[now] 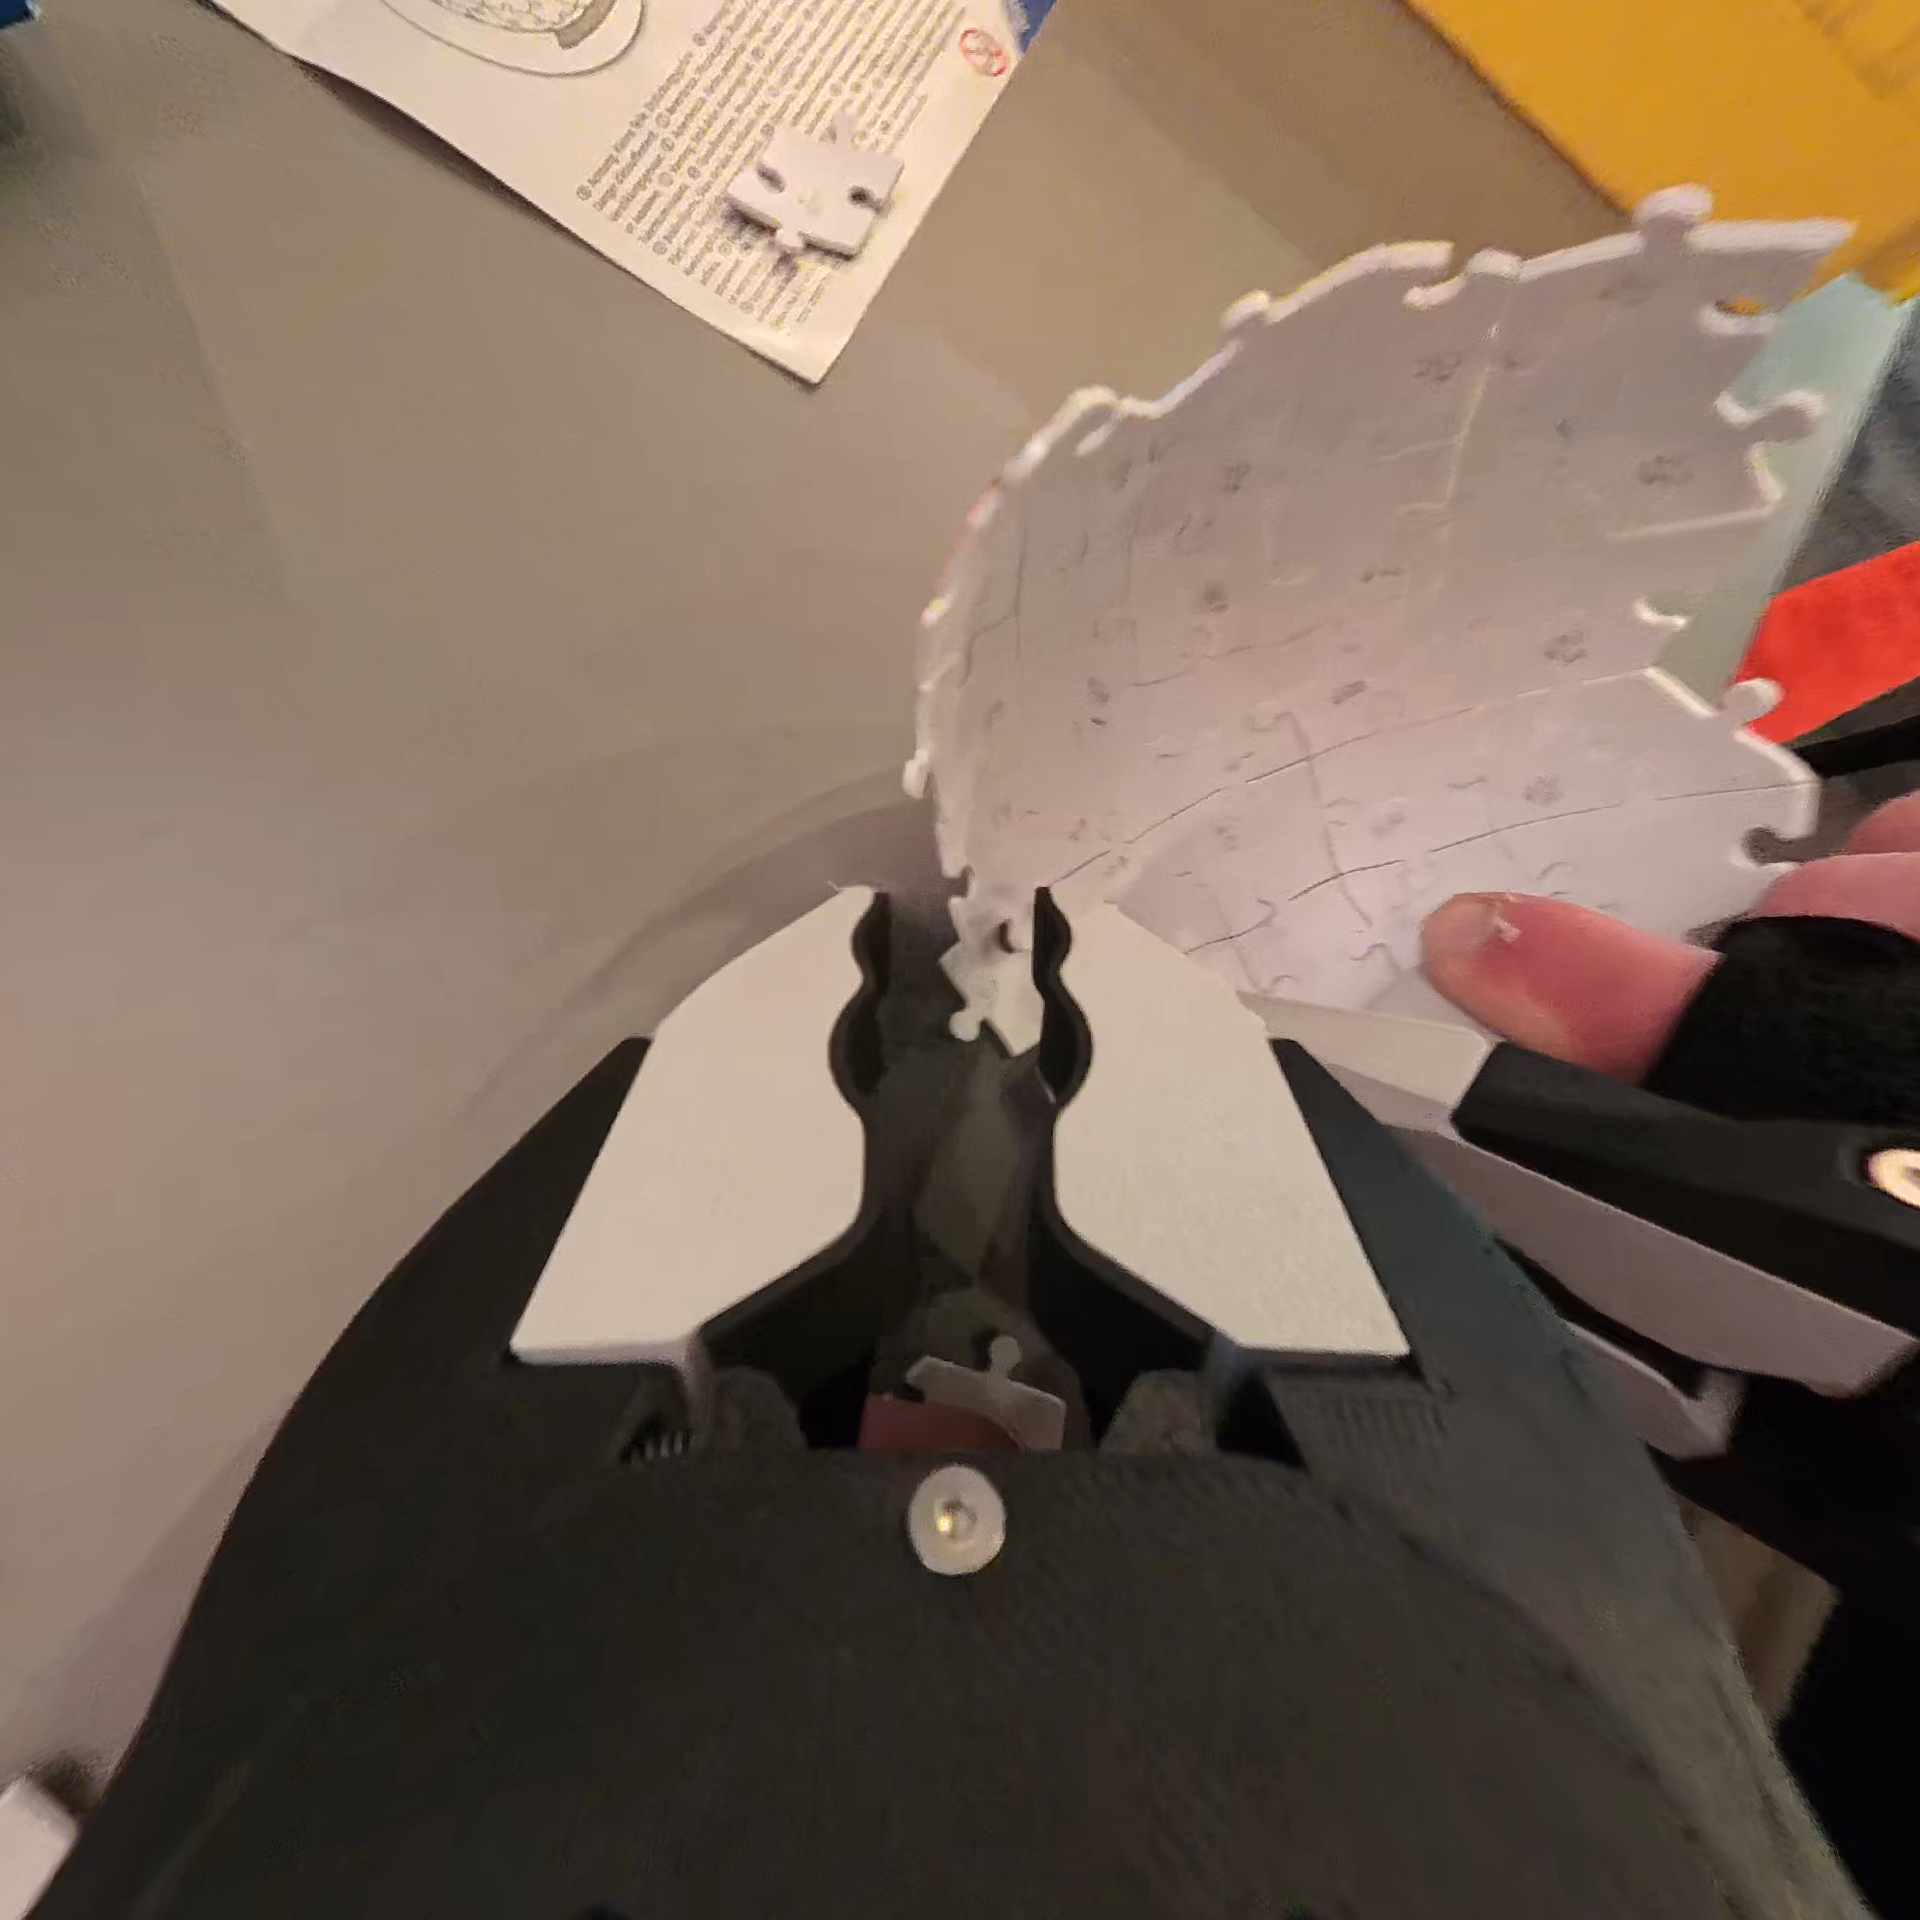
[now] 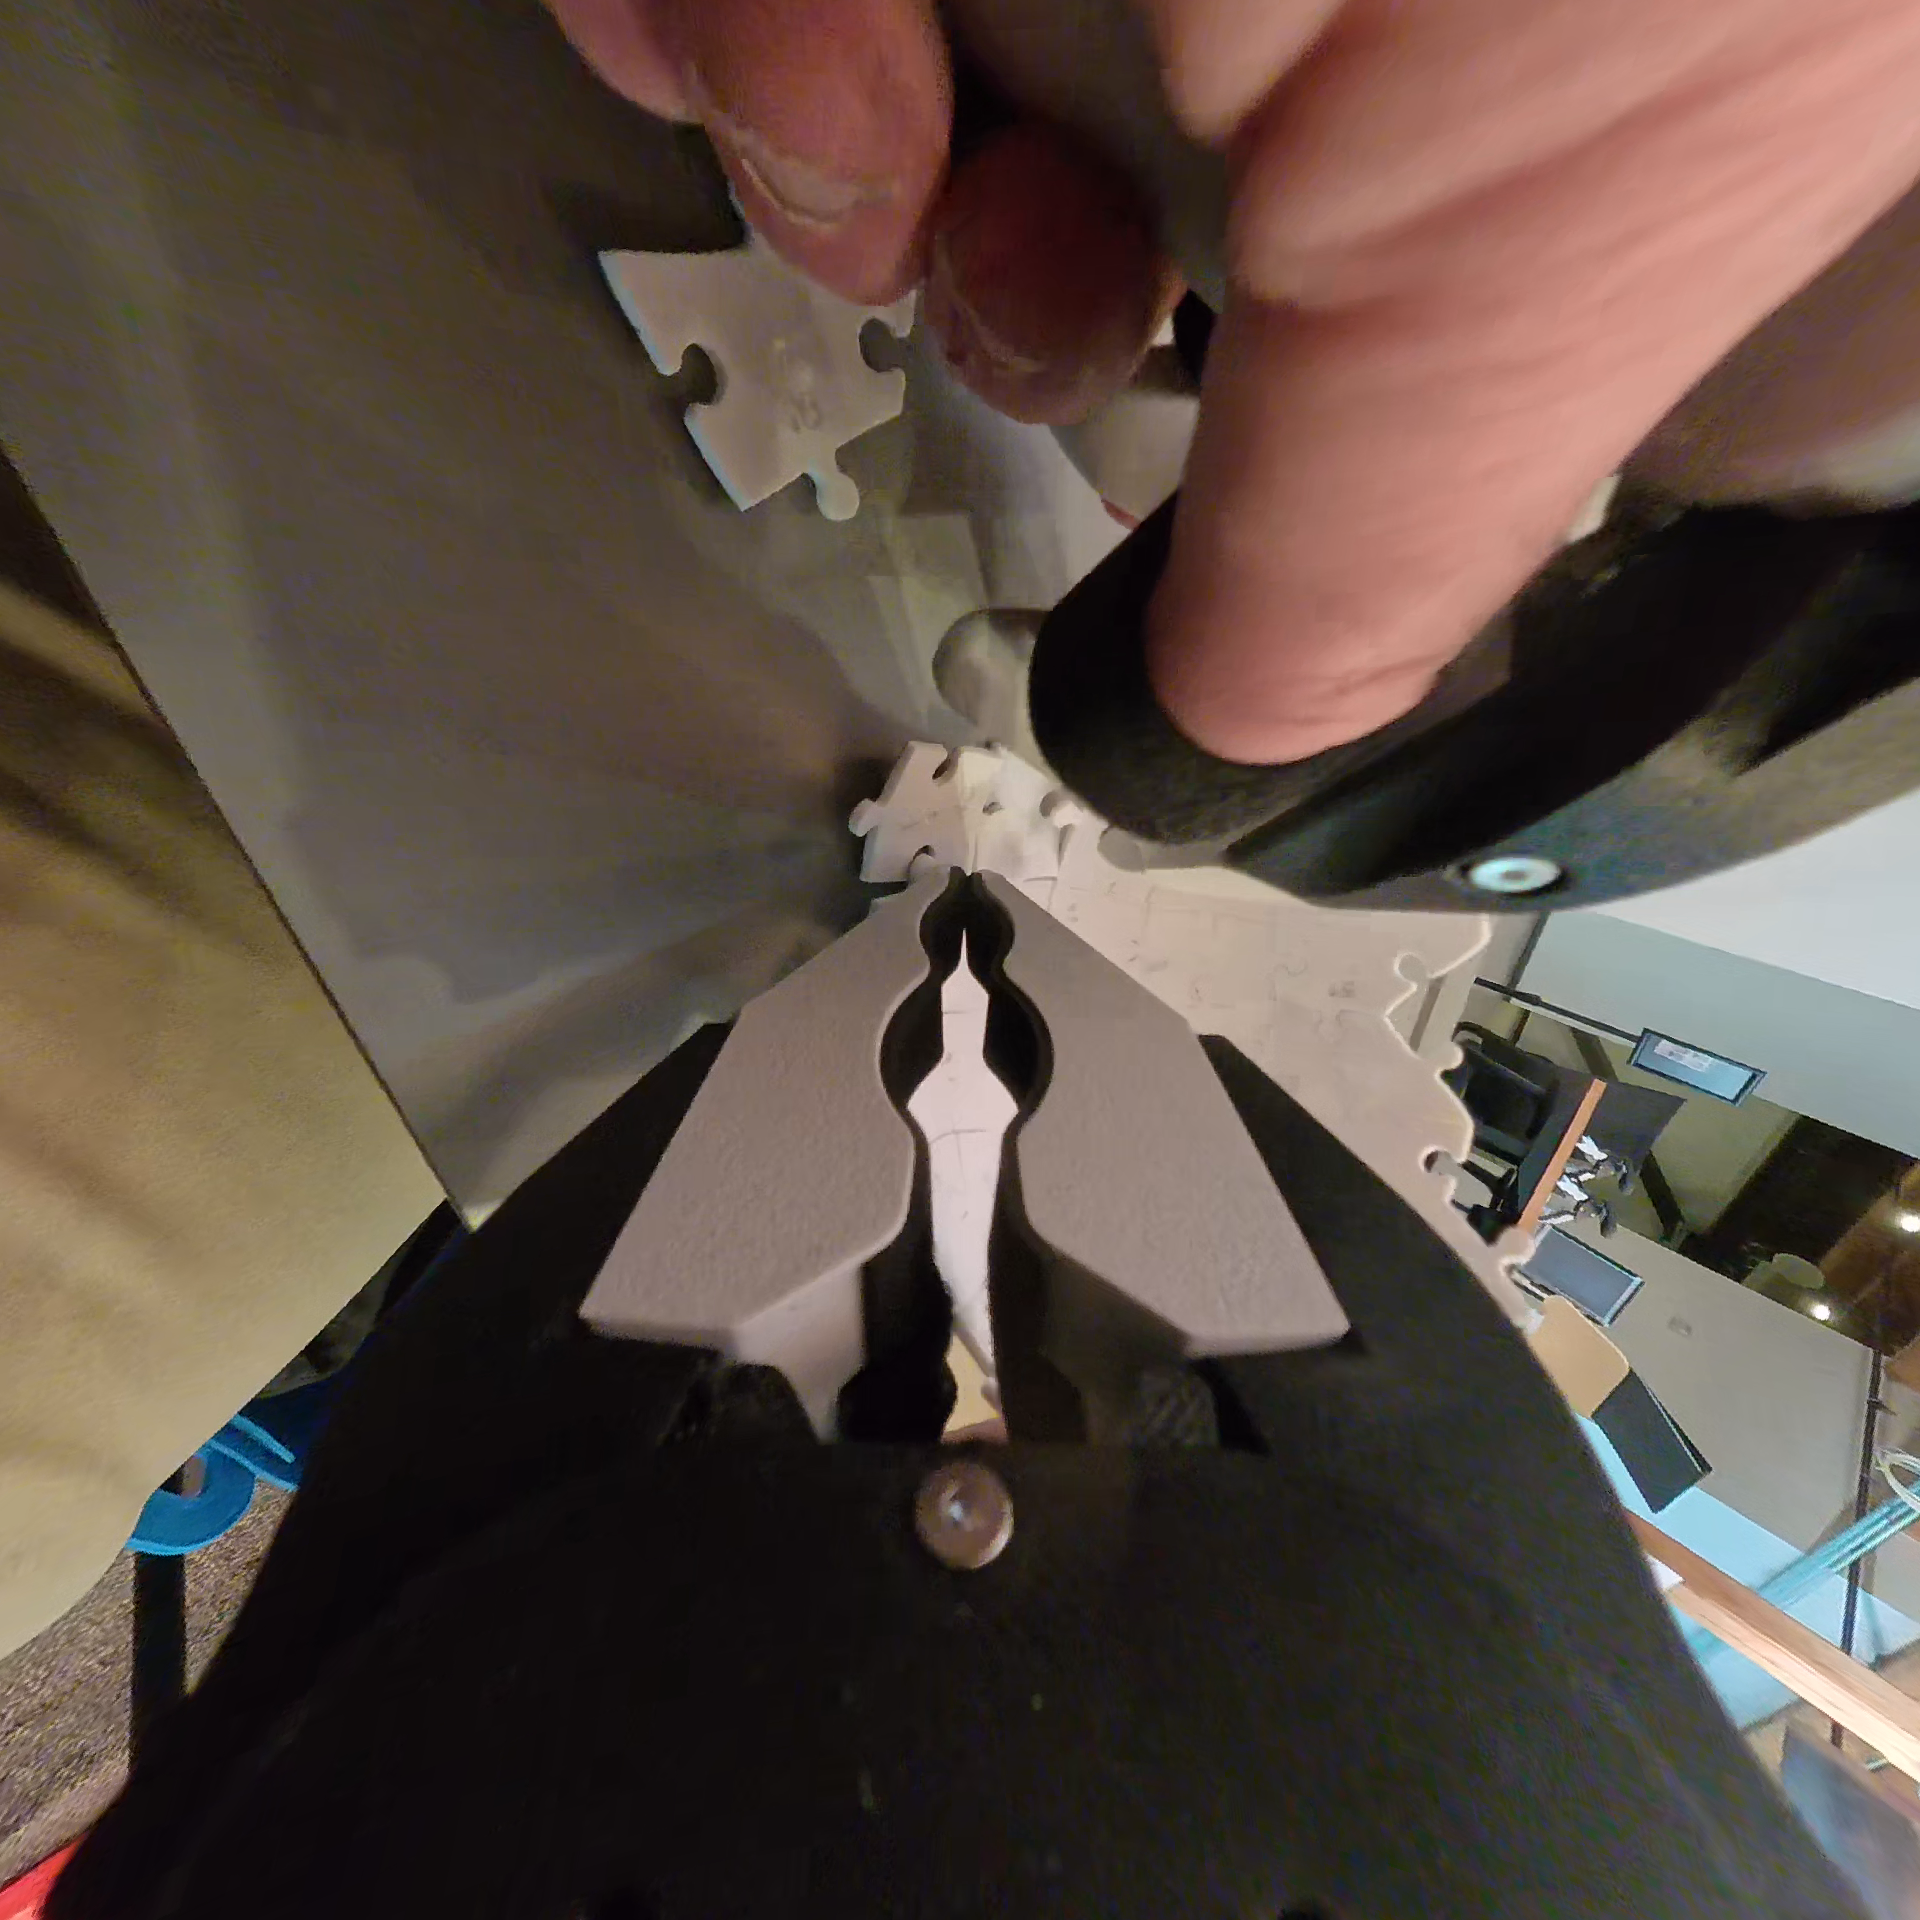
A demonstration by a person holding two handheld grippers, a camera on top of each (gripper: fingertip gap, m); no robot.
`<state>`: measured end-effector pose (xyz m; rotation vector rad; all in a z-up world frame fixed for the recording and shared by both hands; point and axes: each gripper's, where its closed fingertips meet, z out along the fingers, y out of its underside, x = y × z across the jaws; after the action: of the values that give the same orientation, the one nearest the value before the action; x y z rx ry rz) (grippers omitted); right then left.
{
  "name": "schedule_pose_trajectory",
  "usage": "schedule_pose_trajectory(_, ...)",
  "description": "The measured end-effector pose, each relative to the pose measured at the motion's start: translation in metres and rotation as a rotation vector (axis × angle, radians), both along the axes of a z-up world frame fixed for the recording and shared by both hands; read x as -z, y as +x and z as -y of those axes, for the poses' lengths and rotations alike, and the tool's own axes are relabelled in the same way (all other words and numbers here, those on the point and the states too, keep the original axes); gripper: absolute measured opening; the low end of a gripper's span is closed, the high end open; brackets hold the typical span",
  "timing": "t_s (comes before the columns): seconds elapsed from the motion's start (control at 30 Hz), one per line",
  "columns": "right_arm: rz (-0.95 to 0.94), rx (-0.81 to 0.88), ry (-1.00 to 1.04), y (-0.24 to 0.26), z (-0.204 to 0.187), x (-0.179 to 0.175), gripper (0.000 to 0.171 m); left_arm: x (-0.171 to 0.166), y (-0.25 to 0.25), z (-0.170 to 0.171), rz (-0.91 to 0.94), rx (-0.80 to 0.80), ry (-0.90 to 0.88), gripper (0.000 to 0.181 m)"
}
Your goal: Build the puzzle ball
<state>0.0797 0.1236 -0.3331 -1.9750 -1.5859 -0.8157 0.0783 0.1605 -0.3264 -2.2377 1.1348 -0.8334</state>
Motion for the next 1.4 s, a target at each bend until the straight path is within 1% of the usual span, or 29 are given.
schedule_pose_trajectory(0.1, 0.023, -0.008, -0.017, 0.0, 0.0, 0.0, 0.0, 0.005, -0.002, -0.003, -0.044, -0.006, 0.048, 0.029)
schedule_pose_trajectory(0.23, 0.053, -0.022, -0.045, 0.0, 0.0, 0.0, 0.0, 0.006, -0.001, -0.004, -0.092, 0.016, 0.094, 0.029)
schedule_pose_trajectory(0.4, 0.082, -0.028, -0.076, 0.001, 0.001, -0.001, 0.0, 0.008, -0.001, -0.004, -0.123, 0.051, 0.165, 0.028)
schedule_pose_trajectory(0.47, 0.1, -0.029, -0.087, 0.001, 0.001, -0.001, 0.0, 0.008, 0.0, -0.002, -0.12, 0.061, 0.174, 0.024)
schedule_pose_trajectory(0.63, 0.106, -0.02, -0.1, 0.002, 0.003, -0.001, 0.0, 0.009, 0.0, -0.001, -0.12, 0.072, 0.224, 0.024)
schedule_pose_trajectory(0.83, 0.084, 0.007, -0.07, 0.001, 0.002, -0.004, 0.0, 0.009, 0.0, 0.001, -0.118, 0.089, 0.227, 0.021)
schedule_pose_trajectory(1.1, 0.09, 0.096, 0.002, 0.006, -0.009, -0.007, 0.0, 0.009, 0.0, 0.002, -0.112, 0.098, 0.214, 0.02)
schedule_pose_trajectory(1.3, 0.108, 0.102, -0.006, 0.008, -0.007, -0.006, 0.0, 0.008, 0.0, 0.003, -0.118, 0.132, 0.218, 0.02)
schedule_pose_trajectory(1.4, 0.042, 0.076, -0.015, 0.002, -0.001, -0.024, 0.0, 0.008, 0.0, 0.003, -0.112, 0.146, 0.228, 0.018)
